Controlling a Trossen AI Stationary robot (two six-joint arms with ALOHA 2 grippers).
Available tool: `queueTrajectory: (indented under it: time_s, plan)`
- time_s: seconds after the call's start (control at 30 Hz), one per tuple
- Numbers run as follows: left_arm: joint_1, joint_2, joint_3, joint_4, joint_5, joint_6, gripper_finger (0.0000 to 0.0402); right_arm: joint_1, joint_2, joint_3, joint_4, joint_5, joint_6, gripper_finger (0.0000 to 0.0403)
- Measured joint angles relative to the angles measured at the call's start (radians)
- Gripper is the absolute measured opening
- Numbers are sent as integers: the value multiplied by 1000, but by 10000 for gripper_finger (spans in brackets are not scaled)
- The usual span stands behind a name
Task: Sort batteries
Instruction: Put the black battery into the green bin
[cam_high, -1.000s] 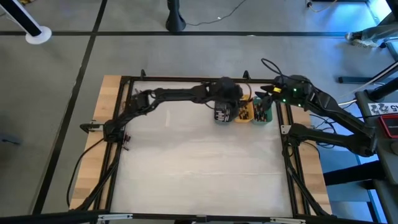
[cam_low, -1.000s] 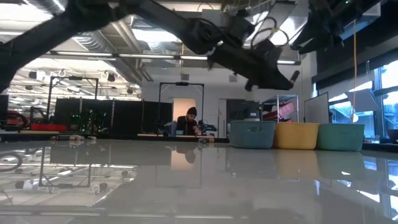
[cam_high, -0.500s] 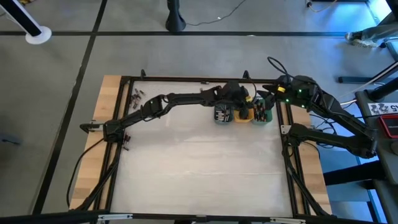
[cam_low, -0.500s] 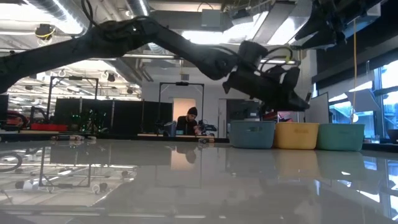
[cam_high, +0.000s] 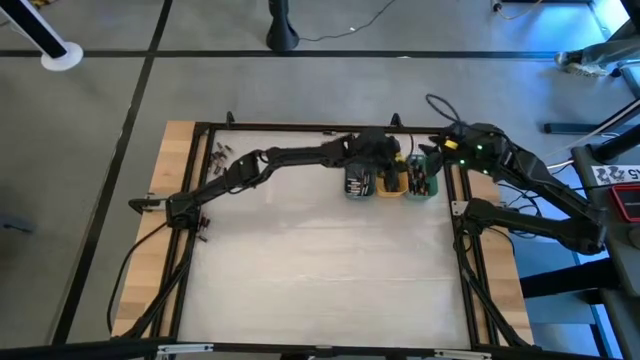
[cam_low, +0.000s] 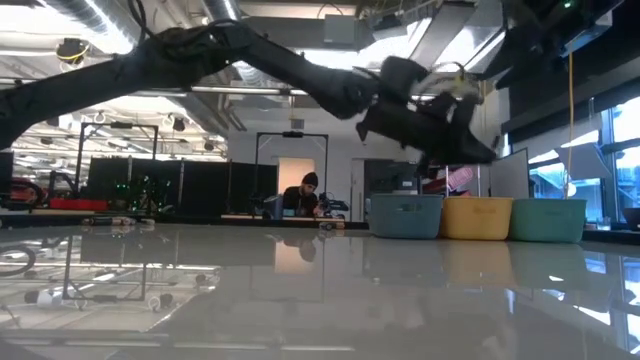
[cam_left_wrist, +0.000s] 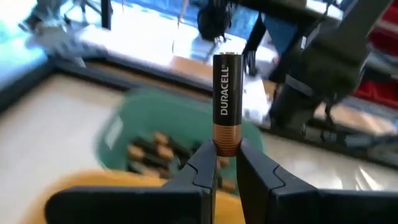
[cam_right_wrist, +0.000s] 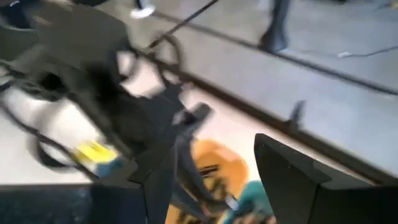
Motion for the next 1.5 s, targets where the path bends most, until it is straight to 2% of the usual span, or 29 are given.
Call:
queueTrajectory:
  time_s: [0.1, 0.17, 0.3, 0.4, 0.5, 0.6, 0.7, 0.77, 0.87, 1.0, 1.13, 1.23, 1.37, 1.5]
  plan:
    - [28, -42, 0, 1, 13, 0, 29, 0, -66, 0, 10, 61, -3, 216]
    - [50, -66, 0, -7, 49, 0, 29, 0, -104, 1, 7, 55, 9, 216]
    - [87, -111, 0, -44, 160, 1, 30, 0, -149, -64, 39, -12, 41, 216]
    - [106, -149, 0, -130, 226, 36, 35, -1, -169, -145, 108, -52, 51, 216]
    - [100, -188, -9, -220, 244, 115, 32, -1, -172, -232, 257, -153, 60, 216]
    - [82, -242, -42, -260, 280, 172, 29, 1, -172, -285, 381, -197, 71, 216]
    - [71, -312, -84, -293, 290, 216, 33, 0, -184, -293, 411, -209, 43, 216]
    - [74, -361, -131, -282, 290, 232, 37, 0, -194, -293, 421, -261, 21, 216]
    - [80, -435, -240, -221, 281, 241, 37, 1, -197, -292, 465, -353, -1, 216]
    - [69, -544, -444, -76, 277, 213, 35, 0, -179, -292, 502, -421, -33, 216]
    - [53, -658, -696, 82, 255, 153, 41, 1, -93, -292, 558, -489, -37, 216]
    - [46, -737, -885, 159, 196, 107, 40, 1, 3, -292, 613, -530, -36, 216]
    - [40, -819, -1099, 274, 111, 45, 39, 24, 160, -342, 836, -627, -3, 216]
    - [42, -874, -1260, 442, 62, -32, 47, 85, 320, -385, 1090, -641, 22, 216]
